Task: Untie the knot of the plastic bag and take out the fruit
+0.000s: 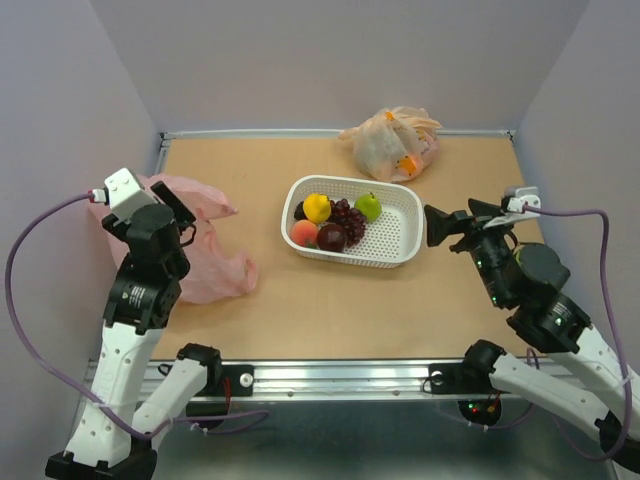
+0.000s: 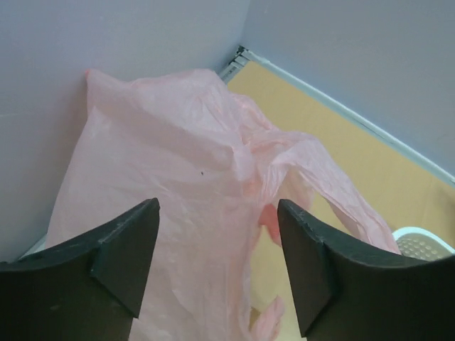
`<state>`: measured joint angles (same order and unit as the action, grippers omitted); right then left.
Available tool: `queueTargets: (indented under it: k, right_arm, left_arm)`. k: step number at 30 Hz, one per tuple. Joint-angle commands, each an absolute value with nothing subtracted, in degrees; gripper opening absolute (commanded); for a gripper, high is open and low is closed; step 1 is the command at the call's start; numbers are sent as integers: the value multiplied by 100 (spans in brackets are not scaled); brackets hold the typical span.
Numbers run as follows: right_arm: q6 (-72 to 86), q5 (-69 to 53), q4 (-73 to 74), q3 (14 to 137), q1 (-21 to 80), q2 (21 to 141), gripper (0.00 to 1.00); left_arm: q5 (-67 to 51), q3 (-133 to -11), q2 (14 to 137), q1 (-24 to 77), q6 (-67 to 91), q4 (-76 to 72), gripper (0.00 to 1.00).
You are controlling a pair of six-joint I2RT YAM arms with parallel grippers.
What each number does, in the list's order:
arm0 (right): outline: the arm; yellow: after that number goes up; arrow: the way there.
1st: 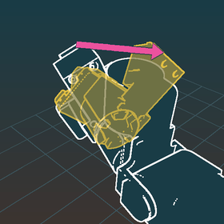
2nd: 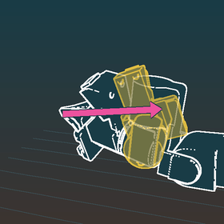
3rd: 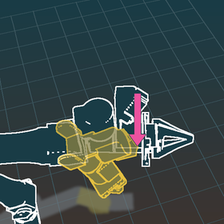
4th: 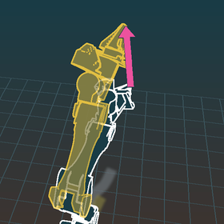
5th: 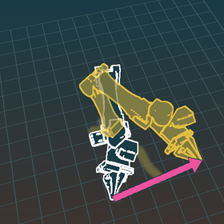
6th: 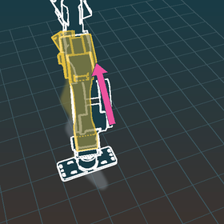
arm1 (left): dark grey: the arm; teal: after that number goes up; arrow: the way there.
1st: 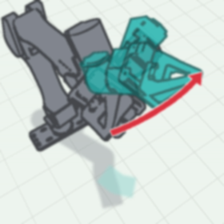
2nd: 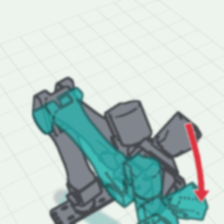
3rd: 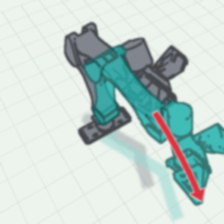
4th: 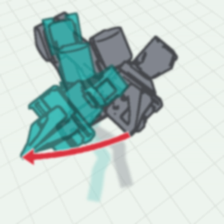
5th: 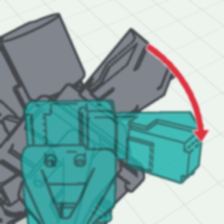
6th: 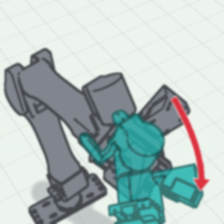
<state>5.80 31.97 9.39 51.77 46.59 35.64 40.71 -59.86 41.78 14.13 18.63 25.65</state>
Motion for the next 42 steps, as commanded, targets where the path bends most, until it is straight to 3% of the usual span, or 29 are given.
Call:
queueTargets:
  k: [1, 5, 12, 21, 42]
  right_arm:
    - [351, 3629, 1800, 5370, 4685, 3113, 100]
    - [255, 4094, 1846, 5291, 4685, 2471, 100]
    - [114, 4192, 1951, 5186, 4693, 1707, 100]
    - [62, 4429, 2118, 5159, 4685, 958, 100]
    - [-70, 4316, 2338, 5133, 4693, 975, 100]
  left_arm:
    - [3736, -6450, 4193, 1398, 2539, 2811, 84]
    - [3349, -6530, 3710, 1398, 3093, 3802, 93]
    - [2909, -6864, 2288, 1406, 3629, 5009, 94]
    - [3199, -7189, 1162, 1406, 3735, 5713, 95]
    - [3428, -7066, 826, 1398, 3911, 5836, 95]
